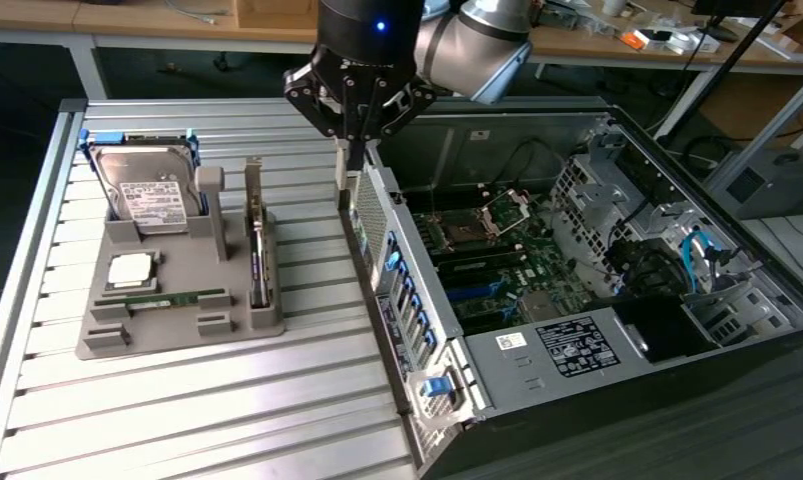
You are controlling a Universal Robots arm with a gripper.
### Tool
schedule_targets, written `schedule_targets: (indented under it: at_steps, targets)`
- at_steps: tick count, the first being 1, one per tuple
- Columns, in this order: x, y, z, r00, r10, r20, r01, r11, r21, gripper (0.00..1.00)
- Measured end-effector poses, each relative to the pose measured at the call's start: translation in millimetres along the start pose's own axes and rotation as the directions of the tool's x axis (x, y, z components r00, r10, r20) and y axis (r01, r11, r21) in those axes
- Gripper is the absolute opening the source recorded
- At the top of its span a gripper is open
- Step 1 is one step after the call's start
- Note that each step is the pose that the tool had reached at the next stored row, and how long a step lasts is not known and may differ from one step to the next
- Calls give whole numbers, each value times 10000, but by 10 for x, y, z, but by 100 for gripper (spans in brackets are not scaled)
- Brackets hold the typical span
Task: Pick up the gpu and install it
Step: 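Reach for the gpu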
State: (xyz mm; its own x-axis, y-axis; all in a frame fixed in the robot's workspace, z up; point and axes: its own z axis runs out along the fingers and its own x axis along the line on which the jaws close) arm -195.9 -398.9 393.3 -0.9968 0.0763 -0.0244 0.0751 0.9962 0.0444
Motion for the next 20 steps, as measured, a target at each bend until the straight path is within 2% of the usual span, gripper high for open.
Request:
schedule_targets:
  at_steps: [20]
  targets:
    - [120, -9, -3, 10000, -1, 1, 1, 10000, -1, 11]
